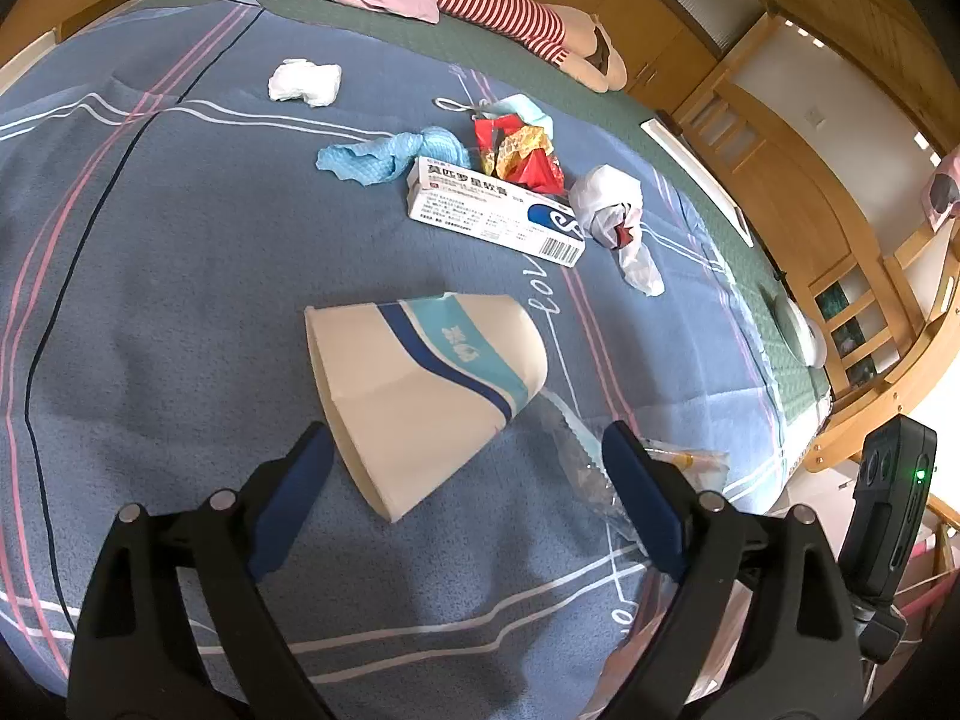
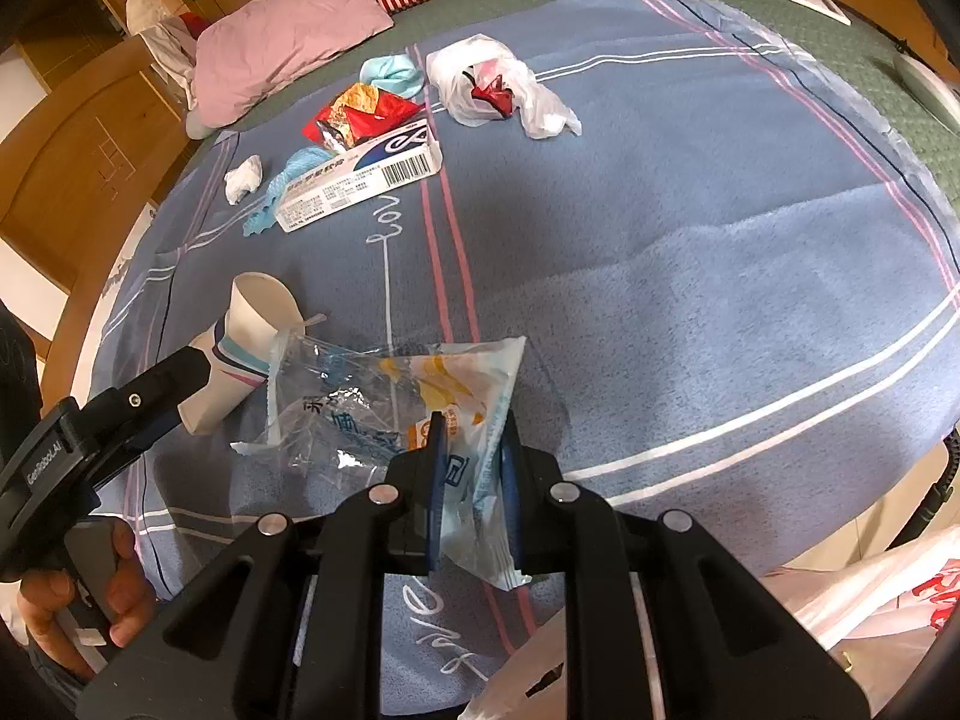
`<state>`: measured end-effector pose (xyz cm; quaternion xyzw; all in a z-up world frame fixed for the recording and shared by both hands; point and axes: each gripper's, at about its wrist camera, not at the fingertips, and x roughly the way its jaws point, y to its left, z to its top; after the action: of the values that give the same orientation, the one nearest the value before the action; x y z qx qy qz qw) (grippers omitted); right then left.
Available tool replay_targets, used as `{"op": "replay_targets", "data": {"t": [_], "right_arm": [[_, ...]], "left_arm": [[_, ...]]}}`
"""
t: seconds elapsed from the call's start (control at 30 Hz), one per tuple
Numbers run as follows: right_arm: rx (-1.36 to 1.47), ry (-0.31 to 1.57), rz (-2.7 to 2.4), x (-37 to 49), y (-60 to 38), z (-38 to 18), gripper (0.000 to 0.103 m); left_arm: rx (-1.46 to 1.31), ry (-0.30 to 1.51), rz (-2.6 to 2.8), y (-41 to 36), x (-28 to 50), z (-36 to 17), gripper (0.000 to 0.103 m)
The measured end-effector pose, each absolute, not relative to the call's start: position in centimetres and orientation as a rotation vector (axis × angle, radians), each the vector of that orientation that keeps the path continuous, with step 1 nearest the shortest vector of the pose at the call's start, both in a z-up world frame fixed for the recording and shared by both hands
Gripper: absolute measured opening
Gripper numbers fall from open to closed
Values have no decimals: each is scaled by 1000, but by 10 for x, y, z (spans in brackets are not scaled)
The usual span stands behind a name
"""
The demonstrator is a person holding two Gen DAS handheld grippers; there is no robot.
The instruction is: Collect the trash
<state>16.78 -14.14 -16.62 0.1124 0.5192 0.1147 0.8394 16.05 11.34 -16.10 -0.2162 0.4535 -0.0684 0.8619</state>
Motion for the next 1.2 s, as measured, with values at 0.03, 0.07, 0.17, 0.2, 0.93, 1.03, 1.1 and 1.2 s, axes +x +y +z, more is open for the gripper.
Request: {"op": "replay_targets", "data": {"t": [0.03,0.07,0.17,0.2,0.93,1.03,1.1,1.2], "right_arm": [[238,1099,243,168,-141,-167,18],[237,1099,243,167,-141,-167,18],[236,1100,242,167,-140,-167,18],[236,1101,242,167,-140,-168,18],[242,1063,250,171,-136,-163,15],[261,1052,231,172,-142,-160,15],[272,1044,218,172,-147,-158,15],[287,1033,203,172,-152,-157,15]], "left_arm": [[-453,952,-144,113,160,-162,91],[-453,953,-144,114,160,-162,91],[-451,954,-144,113,160,-162,91],[-450,955,-145,113,160,-162,91],[-472,952,-126,120,162,-161,60],[-477,951,-125,121,162,-161,53],[-481,948,-126,122,162,-161,46],[-489,949,-123,124,162,-161,38]]}}
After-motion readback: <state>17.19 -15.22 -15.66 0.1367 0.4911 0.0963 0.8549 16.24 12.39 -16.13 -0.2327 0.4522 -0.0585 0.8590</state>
